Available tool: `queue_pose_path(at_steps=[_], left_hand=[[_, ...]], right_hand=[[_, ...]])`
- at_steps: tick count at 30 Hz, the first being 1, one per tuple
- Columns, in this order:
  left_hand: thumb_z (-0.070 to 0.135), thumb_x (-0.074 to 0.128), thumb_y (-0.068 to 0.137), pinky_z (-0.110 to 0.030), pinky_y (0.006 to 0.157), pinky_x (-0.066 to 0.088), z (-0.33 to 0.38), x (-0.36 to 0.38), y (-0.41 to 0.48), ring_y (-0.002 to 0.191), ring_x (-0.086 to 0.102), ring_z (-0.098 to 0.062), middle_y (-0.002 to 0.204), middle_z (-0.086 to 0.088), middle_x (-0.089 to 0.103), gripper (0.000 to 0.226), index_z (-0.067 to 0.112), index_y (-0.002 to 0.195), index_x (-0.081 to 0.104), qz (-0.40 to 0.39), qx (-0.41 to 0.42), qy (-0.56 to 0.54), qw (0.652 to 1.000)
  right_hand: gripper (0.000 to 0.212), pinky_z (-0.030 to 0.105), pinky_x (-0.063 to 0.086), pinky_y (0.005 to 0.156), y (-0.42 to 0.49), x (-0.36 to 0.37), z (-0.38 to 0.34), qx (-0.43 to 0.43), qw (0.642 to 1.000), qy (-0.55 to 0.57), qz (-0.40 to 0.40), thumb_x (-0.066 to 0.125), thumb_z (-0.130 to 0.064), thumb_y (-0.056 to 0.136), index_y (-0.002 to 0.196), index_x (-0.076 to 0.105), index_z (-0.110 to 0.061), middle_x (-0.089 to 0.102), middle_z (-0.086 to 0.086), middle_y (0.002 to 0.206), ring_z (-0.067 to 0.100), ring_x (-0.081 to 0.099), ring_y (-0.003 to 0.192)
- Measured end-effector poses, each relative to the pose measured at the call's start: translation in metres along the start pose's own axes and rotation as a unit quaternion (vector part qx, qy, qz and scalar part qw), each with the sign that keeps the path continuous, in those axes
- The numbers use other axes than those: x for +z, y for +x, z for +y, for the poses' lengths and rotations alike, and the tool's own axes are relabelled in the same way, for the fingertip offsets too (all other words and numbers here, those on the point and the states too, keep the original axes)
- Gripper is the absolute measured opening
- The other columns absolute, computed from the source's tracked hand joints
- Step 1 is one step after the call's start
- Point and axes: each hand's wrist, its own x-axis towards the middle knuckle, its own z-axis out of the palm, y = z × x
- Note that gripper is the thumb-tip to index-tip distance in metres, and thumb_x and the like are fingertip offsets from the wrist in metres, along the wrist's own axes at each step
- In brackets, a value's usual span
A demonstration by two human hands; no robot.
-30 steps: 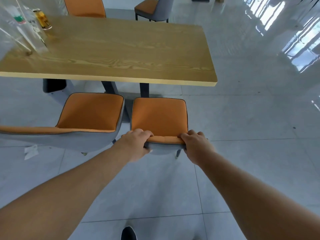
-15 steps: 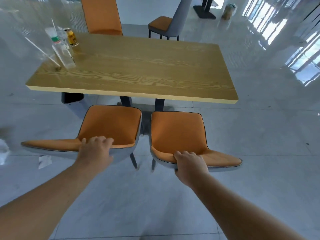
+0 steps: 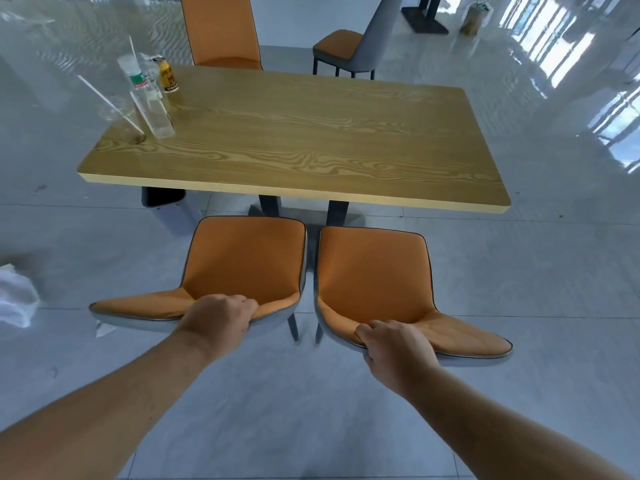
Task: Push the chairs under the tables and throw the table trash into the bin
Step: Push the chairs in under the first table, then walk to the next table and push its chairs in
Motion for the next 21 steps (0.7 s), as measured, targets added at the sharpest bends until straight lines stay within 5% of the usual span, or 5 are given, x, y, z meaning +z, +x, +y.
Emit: queue_pose_path(at_steps=[6,9,12,15,21], left_hand=[[0.010,0.092,0.062,-0.026,0.038,0.045,0.010,0.003,-0.001,0.045,0.058,-0.021,0.058,0.000,0.059,0.027,0.017,0.074,0.068,-0.020,0.023,0.014,0.999],[0.045,0.073,0.091,-0.032,0.059,0.056,0.014,-0.010,0.007,0.071,0.062,-0.015,0.085,0.006,0.063,0.024,0.025,0.099,0.062,-0.133,-0.034,0.054,0.989],[0.080,0.054,0.088,-0.032,0.080,0.052,0.023,-0.036,0.025,0.099,0.061,-0.012,0.117,0.011,0.064,0.058,0.035,0.123,0.054,-0.217,-0.127,-0.033,0.967],[0.089,0.048,0.083,-0.049,0.111,0.046,0.034,-0.088,0.055,0.141,0.046,-0.022,0.158,0.007,0.047,0.090,0.035,0.154,0.039,-0.135,-0.189,-0.139,0.963],[0.087,0.043,0.085,-0.049,0.116,0.038,0.106,-0.259,0.156,0.149,0.035,-0.026,0.165,-0.001,0.038,0.097,0.029,0.161,0.028,0.057,-0.110,-0.090,0.988]], right_hand=[[0.009,0.030,0.045,0.053,0.000,0.003,-0.003,-0.015,1.000,0.017,0.009,0.070,-0.029,0.092,0.099,0.066,-0.024,0.065,-0.006,0.079,0.019,0.063,0.069],[0.019,0.033,0.054,0.063,0.001,-0.003,-0.004,-0.003,0.999,0.023,-0.023,0.064,-0.040,0.098,0.110,0.063,-0.025,0.064,-0.007,0.090,0.019,0.062,0.079],[0.057,0.036,0.053,0.082,0.006,-0.030,-0.002,0.061,0.989,0.097,-0.094,0.045,-0.078,0.093,0.129,0.054,-0.034,0.062,-0.011,0.115,0.020,0.060,0.104],[0.084,0.044,0.048,0.103,0.011,-0.087,0.019,0.166,0.962,0.217,-0.016,0.029,-0.090,0.087,0.153,0.037,-0.039,0.049,-0.008,0.155,0.024,0.047,0.140],[0.082,0.045,0.045,0.110,-0.024,-0.270,0.120,0.171,0.946,0.141,0.238,0.044,-0.079,0.089,0.155,0.039,-0.030,0.052,-0.001,0.154,0.025,0.043,0.141]])
